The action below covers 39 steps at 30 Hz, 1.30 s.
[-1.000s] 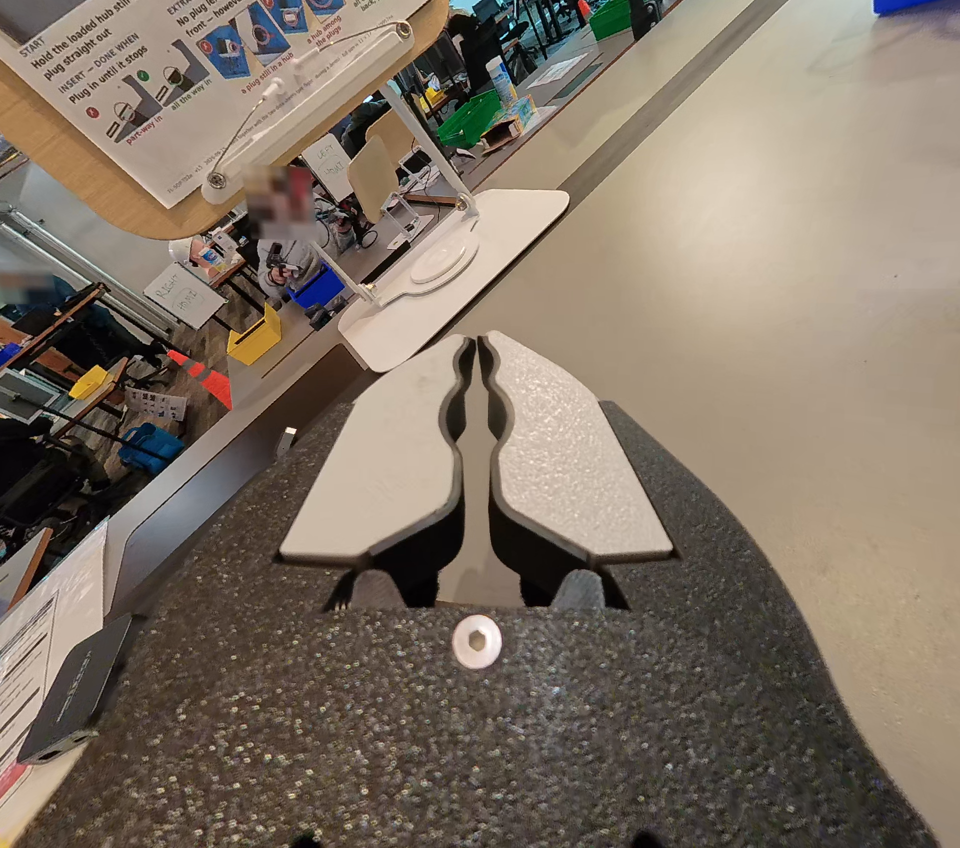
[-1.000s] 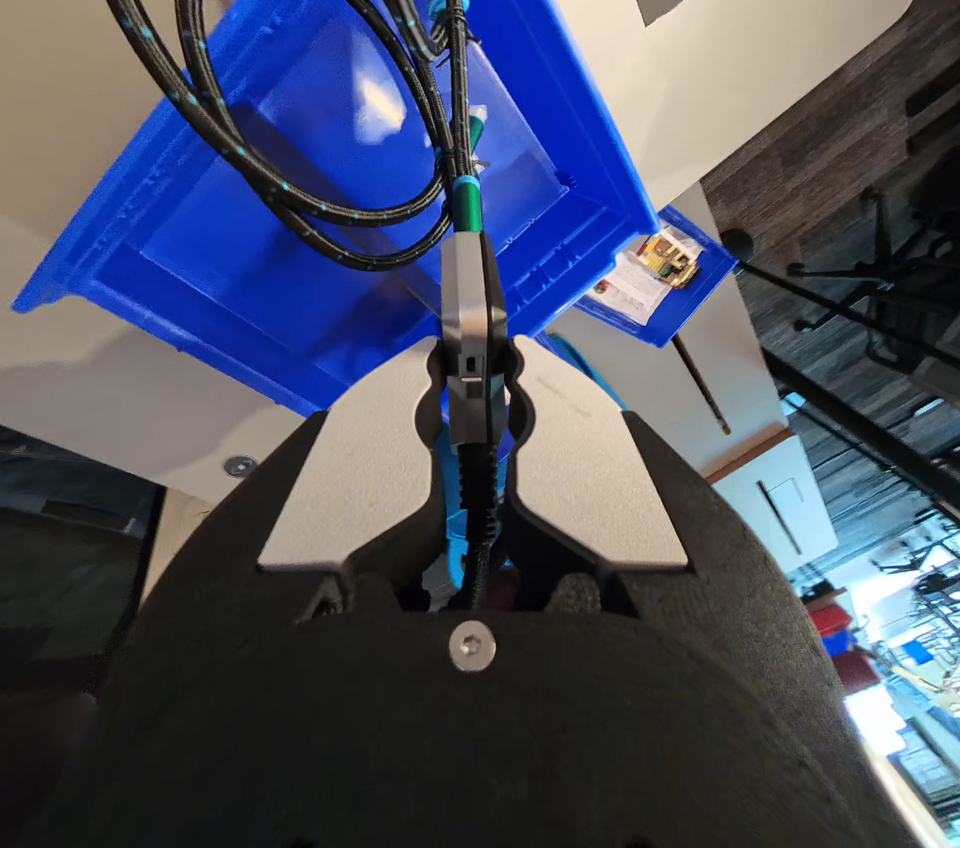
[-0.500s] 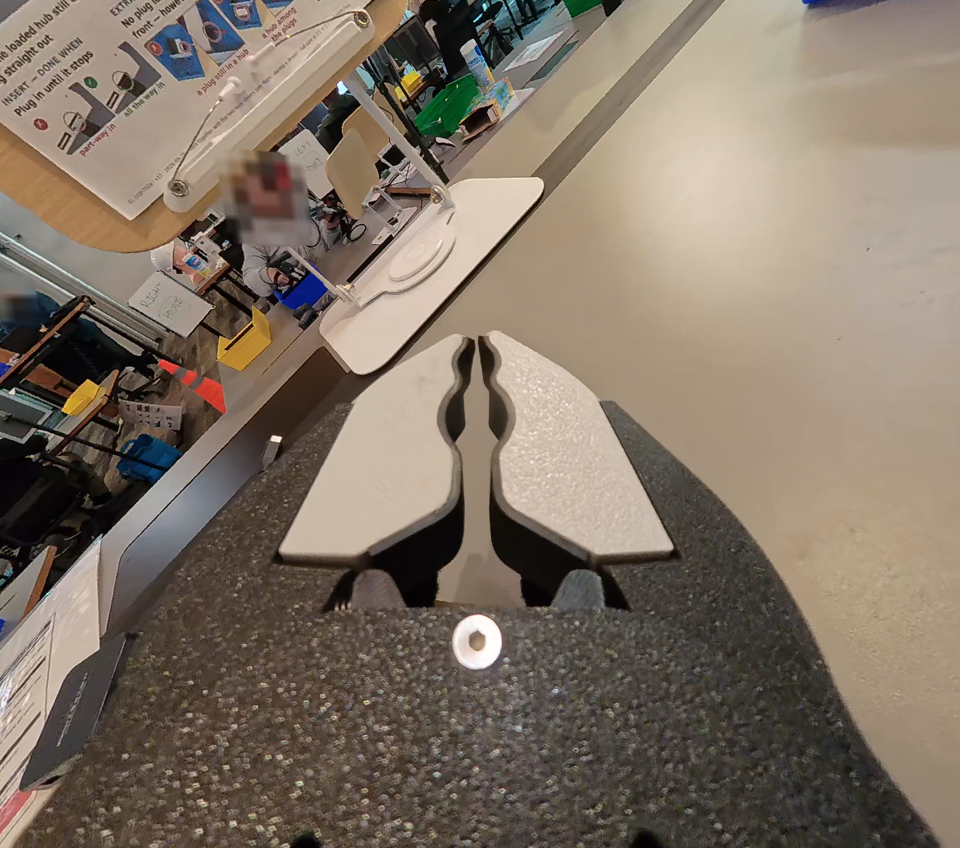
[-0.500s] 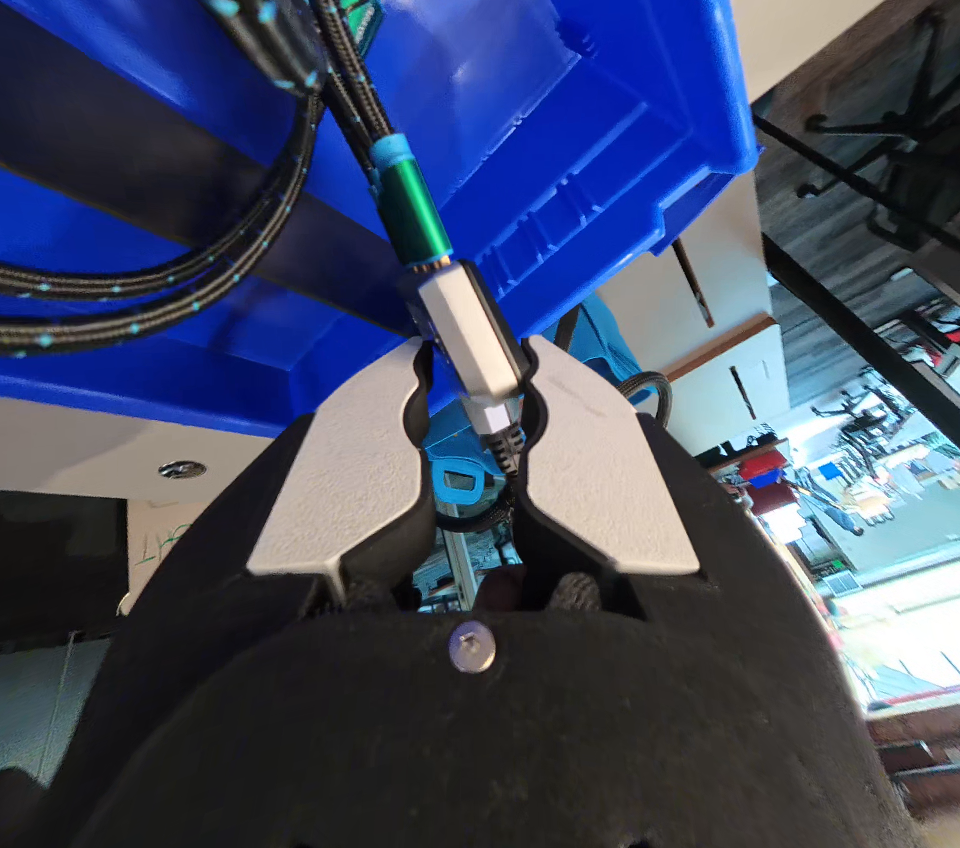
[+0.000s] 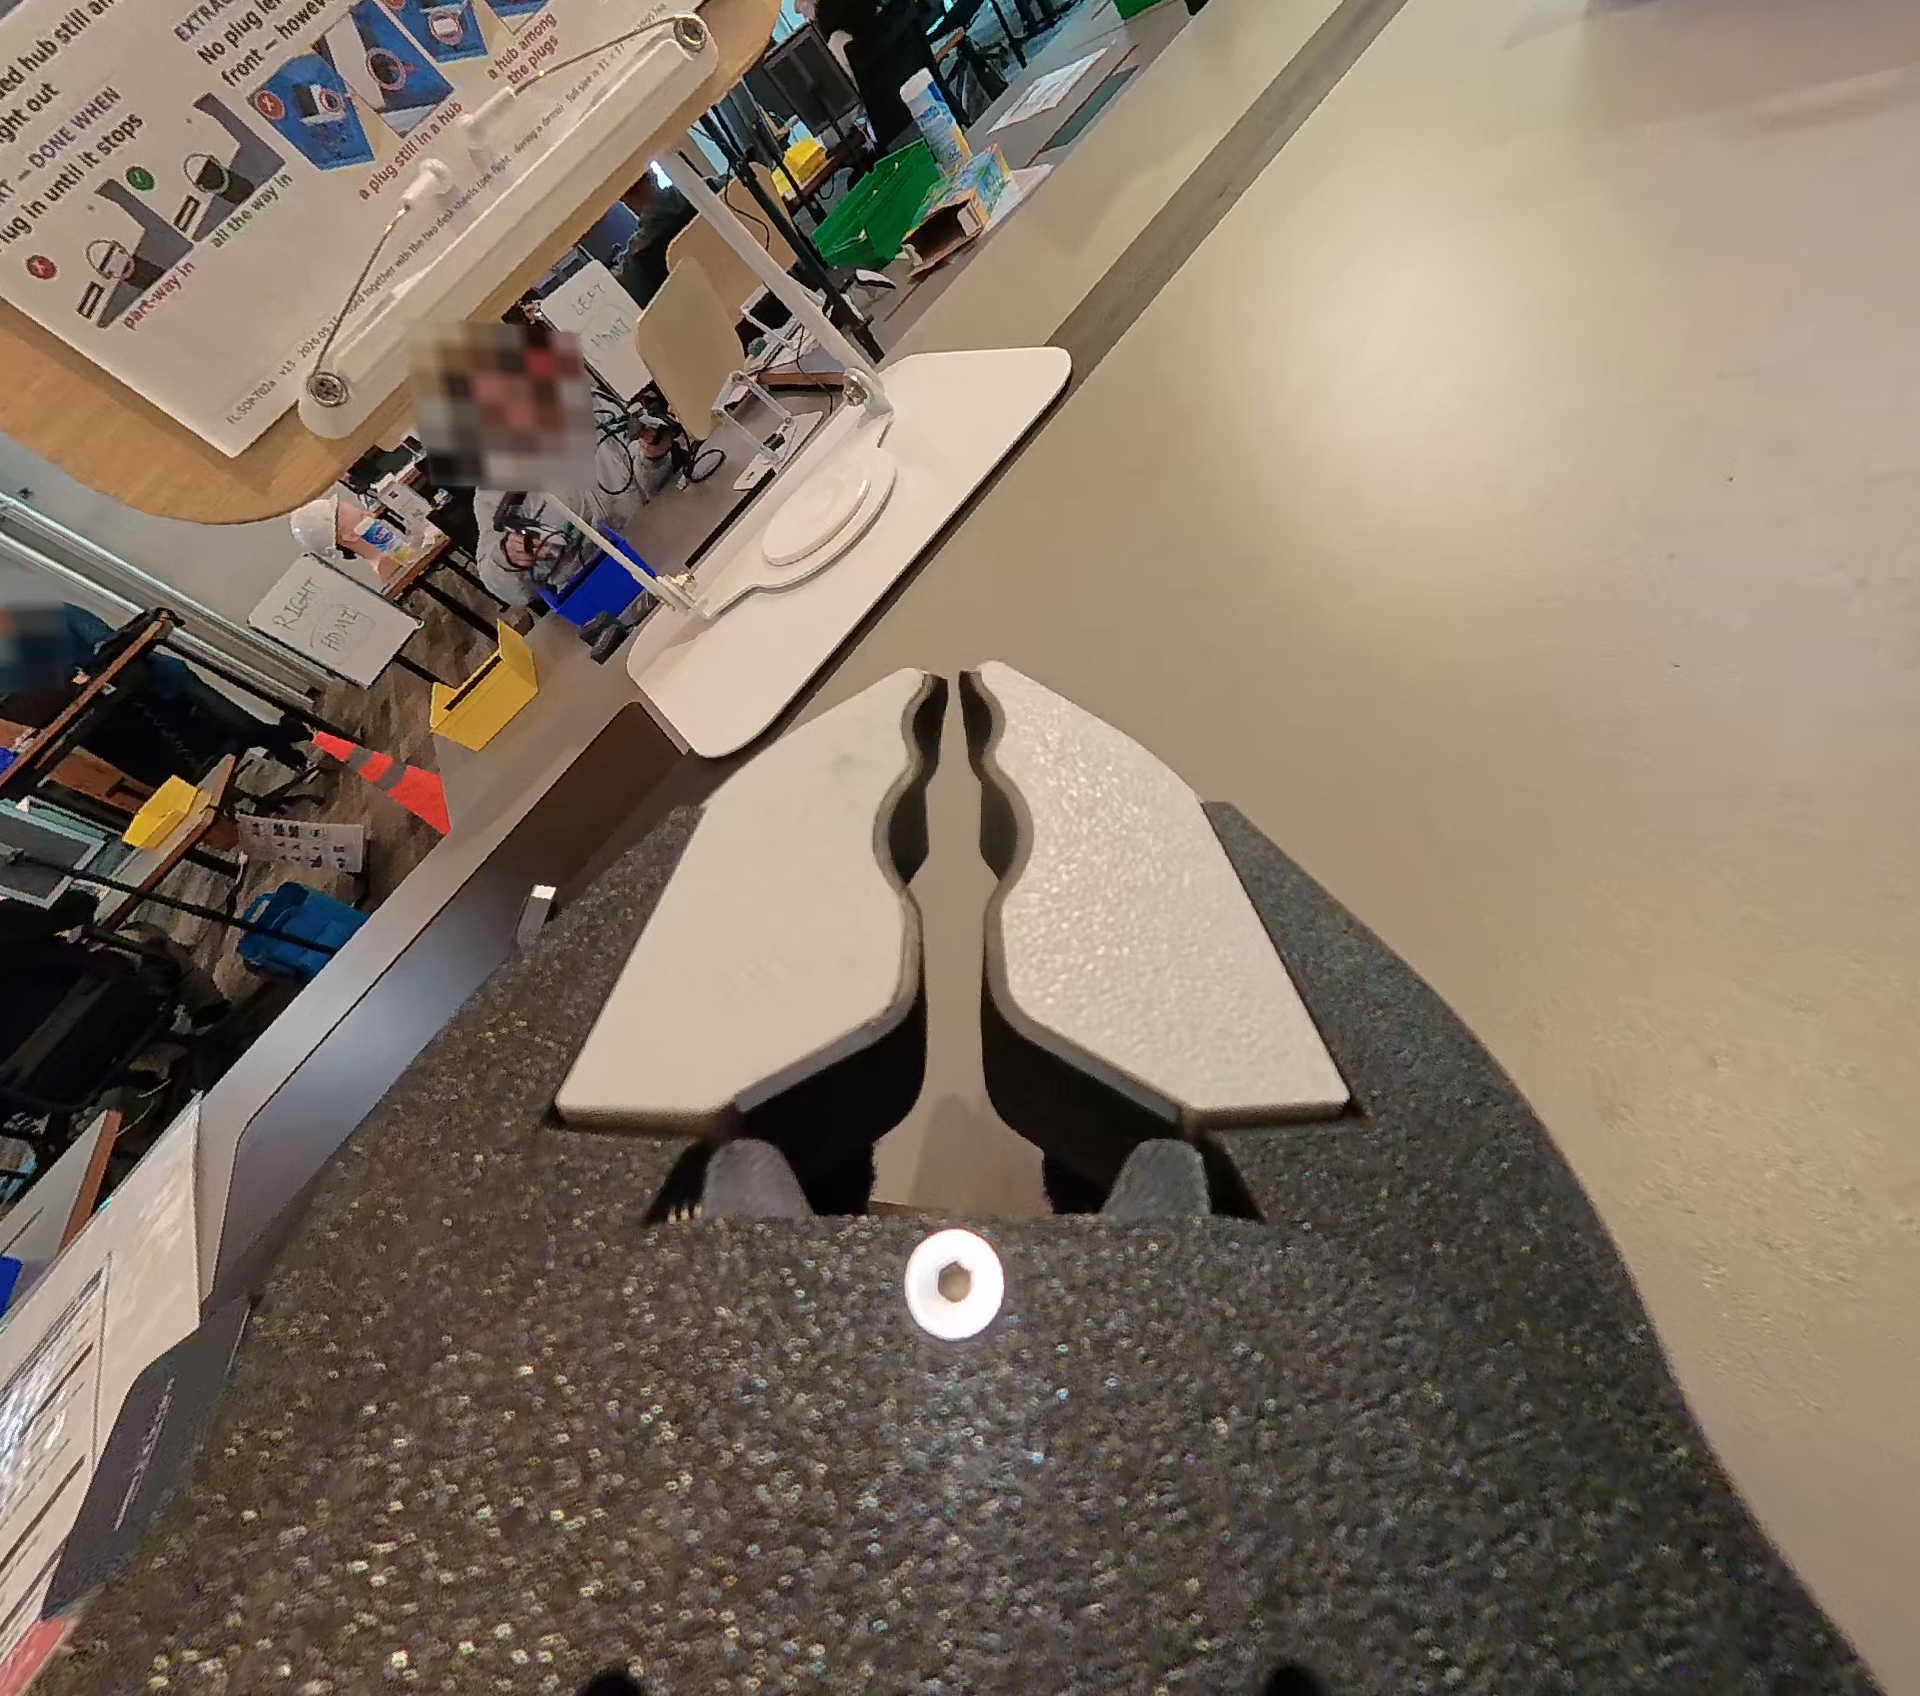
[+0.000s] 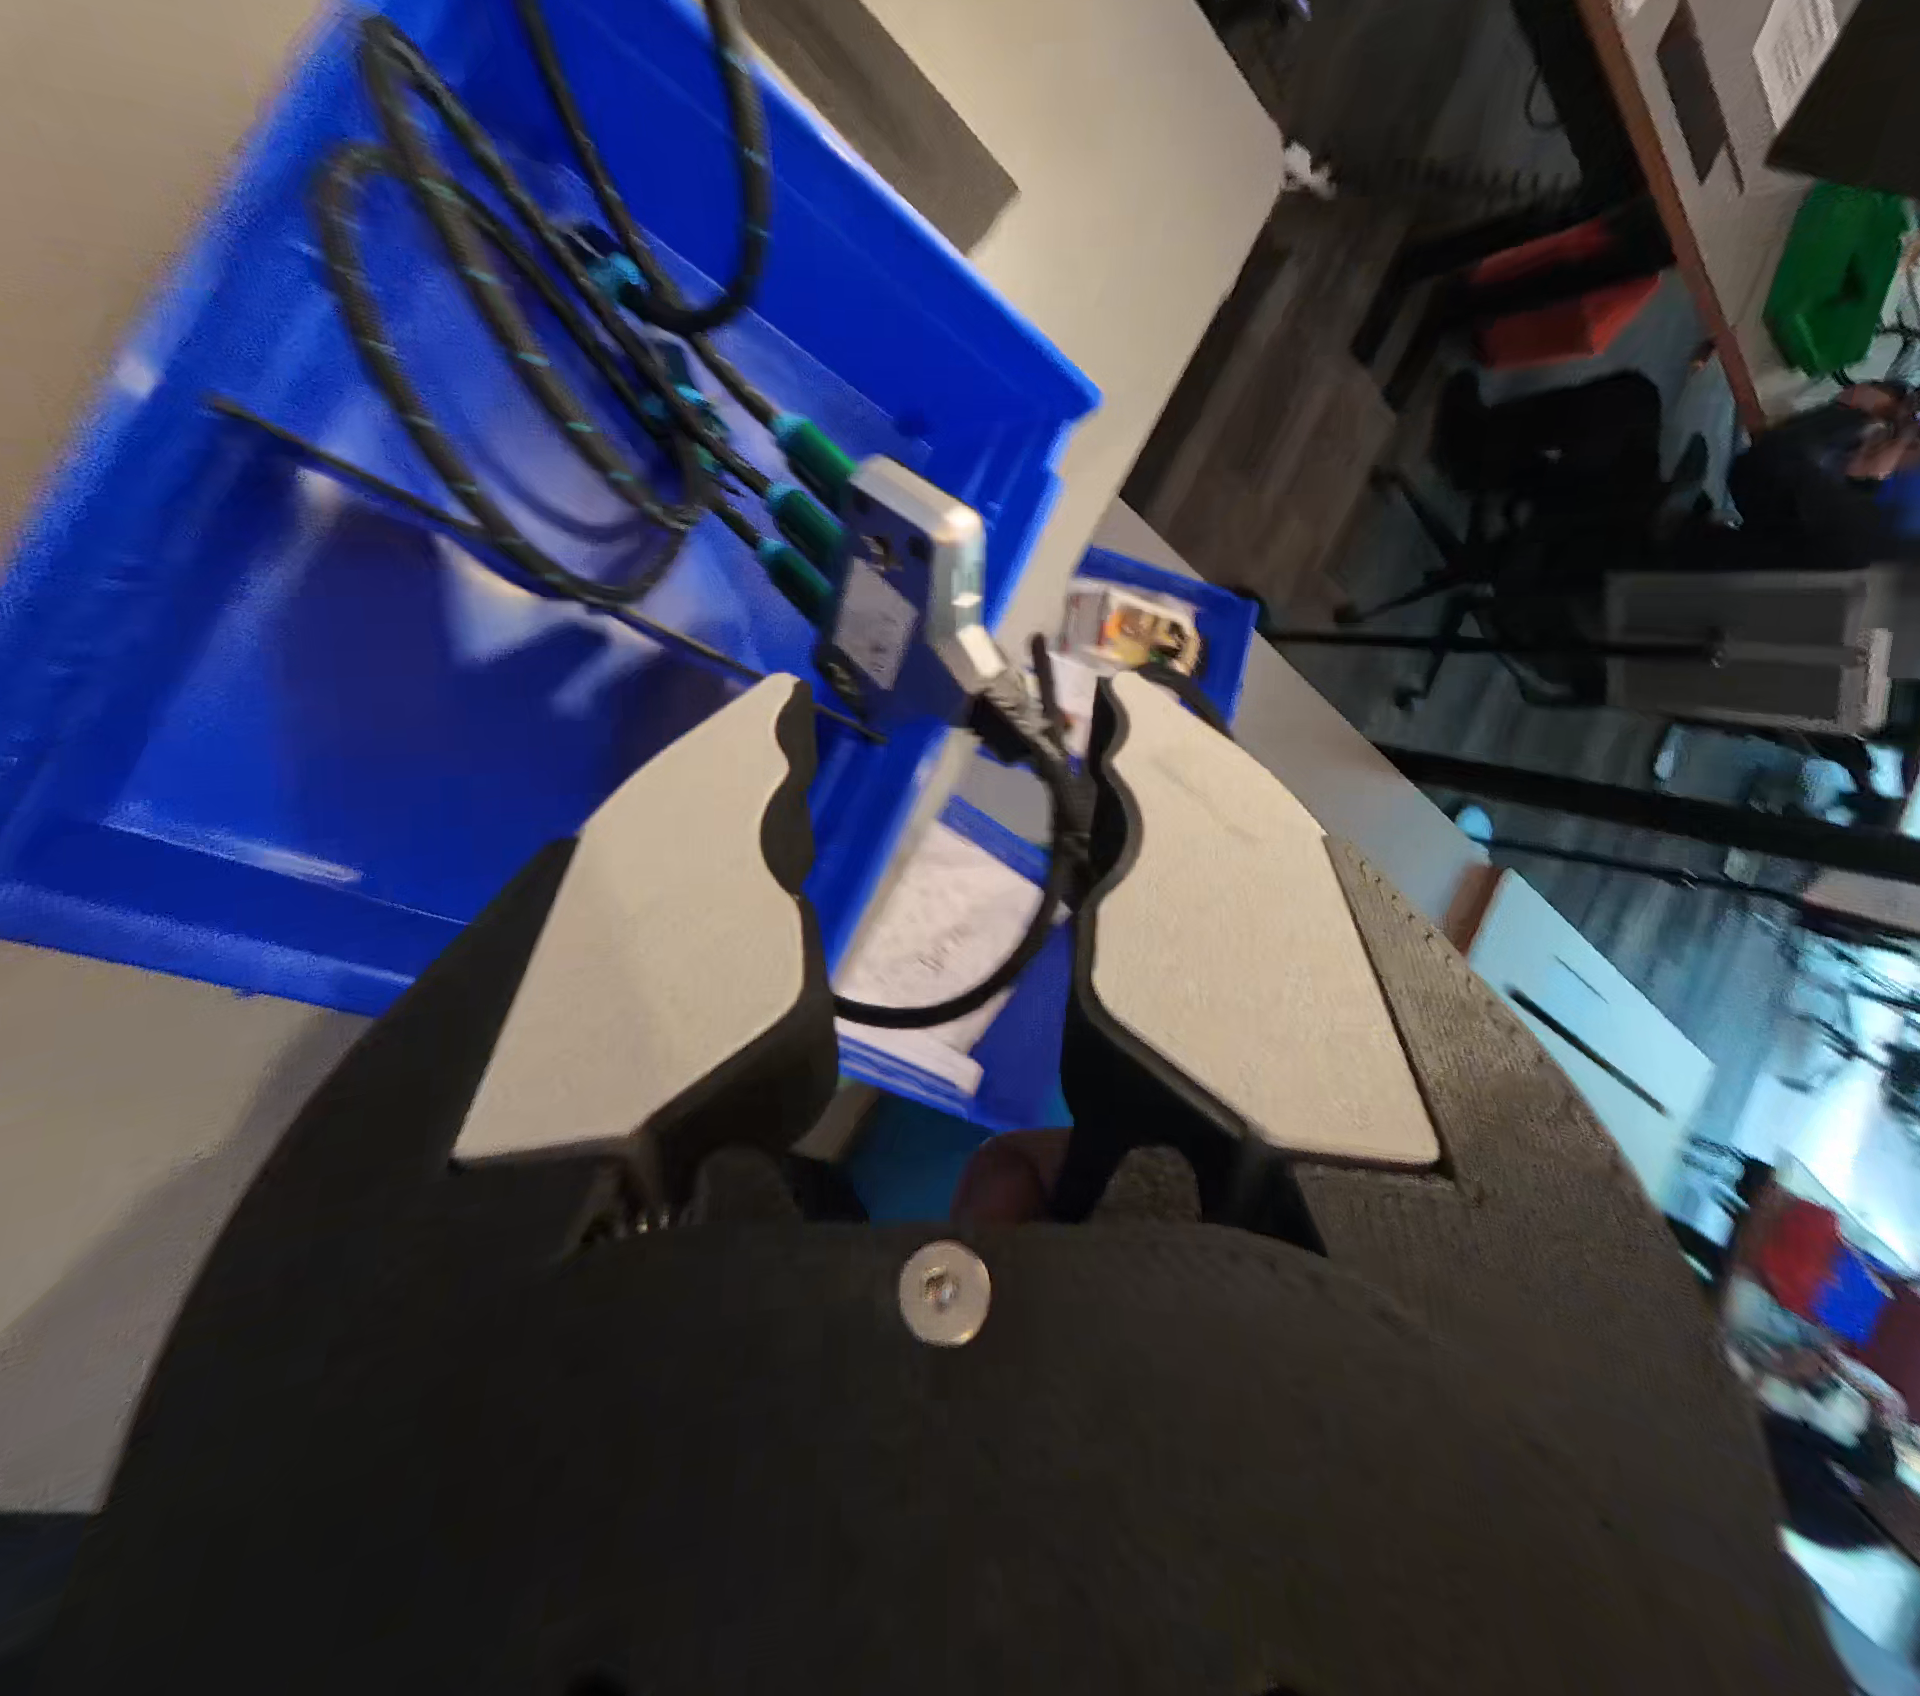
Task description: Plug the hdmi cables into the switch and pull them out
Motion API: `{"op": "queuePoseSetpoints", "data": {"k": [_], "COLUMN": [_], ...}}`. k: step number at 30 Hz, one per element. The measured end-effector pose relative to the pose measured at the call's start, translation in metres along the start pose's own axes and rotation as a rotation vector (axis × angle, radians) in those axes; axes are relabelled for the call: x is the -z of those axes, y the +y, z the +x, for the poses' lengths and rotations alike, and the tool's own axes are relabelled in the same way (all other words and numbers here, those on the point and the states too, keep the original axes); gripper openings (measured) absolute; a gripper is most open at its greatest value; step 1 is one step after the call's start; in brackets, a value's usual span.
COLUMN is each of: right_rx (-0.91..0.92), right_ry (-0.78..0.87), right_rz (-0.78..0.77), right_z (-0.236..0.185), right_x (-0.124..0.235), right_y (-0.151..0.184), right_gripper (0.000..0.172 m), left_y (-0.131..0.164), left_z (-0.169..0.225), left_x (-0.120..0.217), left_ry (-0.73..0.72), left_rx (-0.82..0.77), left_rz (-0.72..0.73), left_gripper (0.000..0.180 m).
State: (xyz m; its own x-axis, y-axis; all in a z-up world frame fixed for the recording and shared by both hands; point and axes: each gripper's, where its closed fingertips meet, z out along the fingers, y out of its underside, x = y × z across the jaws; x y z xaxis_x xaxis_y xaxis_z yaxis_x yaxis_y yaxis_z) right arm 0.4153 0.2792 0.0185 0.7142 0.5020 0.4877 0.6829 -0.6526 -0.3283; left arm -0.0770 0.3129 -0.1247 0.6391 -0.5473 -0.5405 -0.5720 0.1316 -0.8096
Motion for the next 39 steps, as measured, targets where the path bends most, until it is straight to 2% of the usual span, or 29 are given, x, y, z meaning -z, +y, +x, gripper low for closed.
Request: {"op": "queuePoseSetpoints", "data": {"k": [5, 9, 13, 17, 19, 20, 21, 24, 26, 29, 31, 35, 37, 39], "right_rx": [-0.149, -0.275, -0.367, -0.366, -0.403, -0.415, -0.42, -0.302, -0.181, -0.062, -0.016, -0.016, -0.02, -0.017], "right_ry": [-0.124, -0.099, -0.033, 0.121, 0.141, 0.136, 0.153, 0.327, 0.442, 0.497, 0.528, 0.533, 0.53, 0.537], "right_rz": [0.367, 0.478, 0.532, 0.438, 0.466, 0.497, 0.52, 0.595, 0.566, 0.499, 0.465, 0.461, 0.462, 0.459], "right_z": [-0.103, -0.184, -0.228, -0.227, -0.226, -0.228, -0.229, -0.224, -0.224, -0.229, -0.23, -0.229, -0.229, -0.229], "right_x": [0.043, 0.025, 0.008, -0.014, -0.022, -0.027, -0.031, -0.033, -0.035, -0.045, -0.049, -0.05, -0.05, -0.05], "right_y": [-0.02, 0.005, 0.021, 0.03, 0.031, 0.031, 0.033, 0.036, 0.035, 0.033, 0.033, 0.034, 0.034, 0.033], "right_gripper": [0.048, 0.054, 0.054, 0.047, 0.033, 0.022, 0.018, 0.019, 0.029, 0.031, 0.031, 0.031, 0.031, 0.031], "left_y": [-0.003, -0.004, -0.008, -0.017, -0.021, -0.025, -0.029, -0.031, -0.019, 0.007, 0.025, 0.059, 0.071, 0.079], "left_z": [-0.003, -0.003, -0.002, -0.001, -0.006, -0.011, -0.014, -0.011, -0.012, -0.026, -0.034, -0.048, -0.055, -0.067], "left_x": [-0.002, -0.001, -0.001, 0.007, 0.025, 0.041, 0.062, 0.134, 0.173, 0.213, 0.216, 0.191, 0.177, 0.17], "left_ry": [0.005, -0.004, 0.005, -0.007, -0.099, -0.184, -0.272, -0.492, -0.601, -0.735, -0.737, -0.667, -0.655, -0.703], "left_rx": [0.023, 0.015, 0.072, 0.234, 0.31, 0.343, 0.366, 0.347, 0.345, 0.382, 0.377, 0.419, 0.467, 0.537], "left_rz": [0.024, 0.034, 0.032, 0.038, 0.051, 0.074, 0.105, 0.168, 0.12, 0.03, -0.064, -0.257, -0.331, -0.345], "left_gripper": [0.007, 0.013, 0.027, 0.043, 0.053, 0.062, 0.068, 0.068, 0.07, 0.07, 0.069, 0.07, 0.065, 0.062]}}
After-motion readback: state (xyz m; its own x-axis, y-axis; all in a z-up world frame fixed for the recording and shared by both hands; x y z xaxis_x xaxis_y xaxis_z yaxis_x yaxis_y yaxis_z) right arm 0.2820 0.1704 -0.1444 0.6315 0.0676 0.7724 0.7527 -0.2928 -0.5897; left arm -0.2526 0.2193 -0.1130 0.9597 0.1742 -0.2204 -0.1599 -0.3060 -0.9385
